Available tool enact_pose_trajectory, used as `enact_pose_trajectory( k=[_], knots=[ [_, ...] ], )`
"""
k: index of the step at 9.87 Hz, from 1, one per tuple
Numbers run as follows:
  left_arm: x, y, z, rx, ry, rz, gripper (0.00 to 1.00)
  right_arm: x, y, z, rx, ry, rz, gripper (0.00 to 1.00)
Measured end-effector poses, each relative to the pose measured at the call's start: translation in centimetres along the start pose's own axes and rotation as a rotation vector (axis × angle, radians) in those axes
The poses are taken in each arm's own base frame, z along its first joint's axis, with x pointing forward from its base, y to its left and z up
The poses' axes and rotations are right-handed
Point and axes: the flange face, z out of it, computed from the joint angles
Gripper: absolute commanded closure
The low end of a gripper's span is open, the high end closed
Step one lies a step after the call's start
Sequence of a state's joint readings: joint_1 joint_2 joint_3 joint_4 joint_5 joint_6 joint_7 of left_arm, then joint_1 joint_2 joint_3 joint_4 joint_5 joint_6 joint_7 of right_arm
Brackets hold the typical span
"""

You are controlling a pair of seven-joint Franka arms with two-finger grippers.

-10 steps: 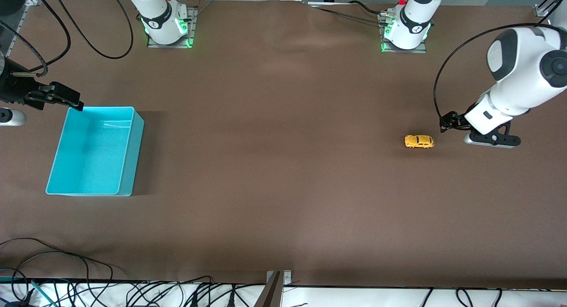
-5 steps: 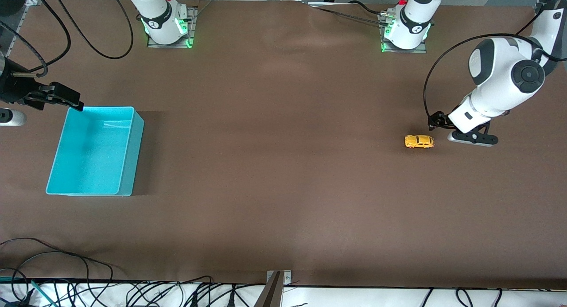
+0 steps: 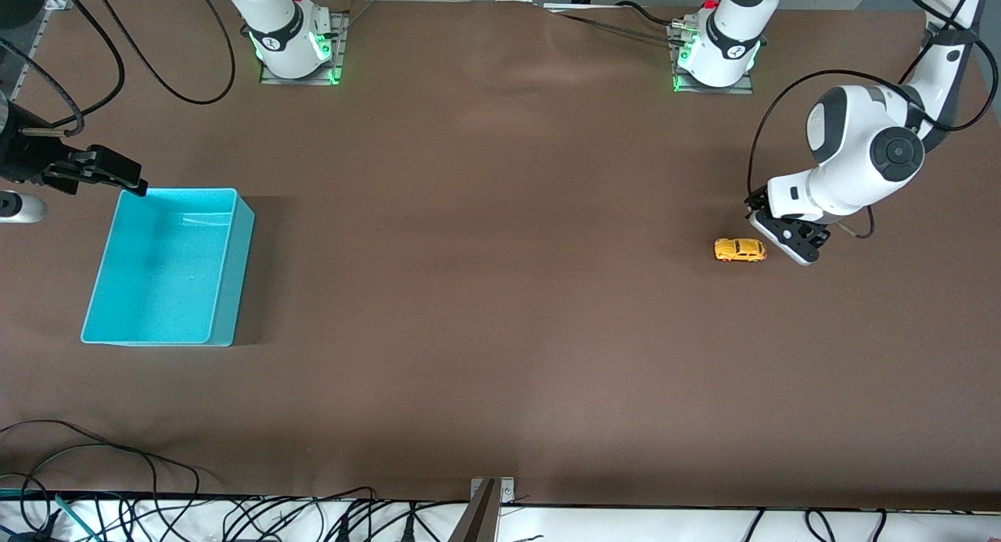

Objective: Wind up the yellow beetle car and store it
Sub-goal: 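Lower the left gripper onto the yellow beetle car and press it, then pull the car backward along the table with the left gripper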

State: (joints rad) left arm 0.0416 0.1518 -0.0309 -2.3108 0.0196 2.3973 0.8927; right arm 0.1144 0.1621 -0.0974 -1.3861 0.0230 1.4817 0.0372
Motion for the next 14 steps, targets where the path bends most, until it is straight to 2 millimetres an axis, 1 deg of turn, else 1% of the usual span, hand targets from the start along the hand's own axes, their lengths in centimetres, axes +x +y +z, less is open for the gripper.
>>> enact_pose_trajectory(
  k=[3,5,7,9,10,11,12,13,14],
  knots=[
    [0.3,-0.5,3.0,0.008,0.008,0.34,0.0,0.0,0.0,0.0,0.0,0.0,0.001,0.0],
    [0.4,-0.3,5.0,-0.009,0.002,0.525,0.0,0.0,0.0,0.0,0.0,0.0,0.001,0.0],
    [0.5,-0.4,6.0,-0.004,0.005,0.661,0.0,0.0,0.1,0.0,0.0,0.0,0.002,0.0],
    [0.6,-0.4,7.4,0.008,0.011,0.729,0.0,0.0,0.2,0.0,0.0,-0.001,0.003,0.0],
    [0.7,-0.4,8.0,0.01,0.012,0.737,0.05,0.0,0.4,0.0,0.0,0.0,0.006,0.0],
    [0.6,-0.4,8.3,0.009,0.012,0.741,0.27,0.0,0.6,0.0,0.0,0.0,0.007,0.0],
    [0.6,-0.4,8.4,0.008,0.012,0.741,0.6,0.0,0.7,0.0,-0.001,0.0,0.009,0.0],
    [0.6,-0.5,8.4,0.009,0.013,0.741,0.83,0.0,0.7,0.0,-0.001,0.0,0.009,0.0],
    [0.6,-0.5,8.4,0.01,0.013,0.741,1.0,0.0,0.7,0.0,0.0,0.0,0.009,0.0]
  ],
)
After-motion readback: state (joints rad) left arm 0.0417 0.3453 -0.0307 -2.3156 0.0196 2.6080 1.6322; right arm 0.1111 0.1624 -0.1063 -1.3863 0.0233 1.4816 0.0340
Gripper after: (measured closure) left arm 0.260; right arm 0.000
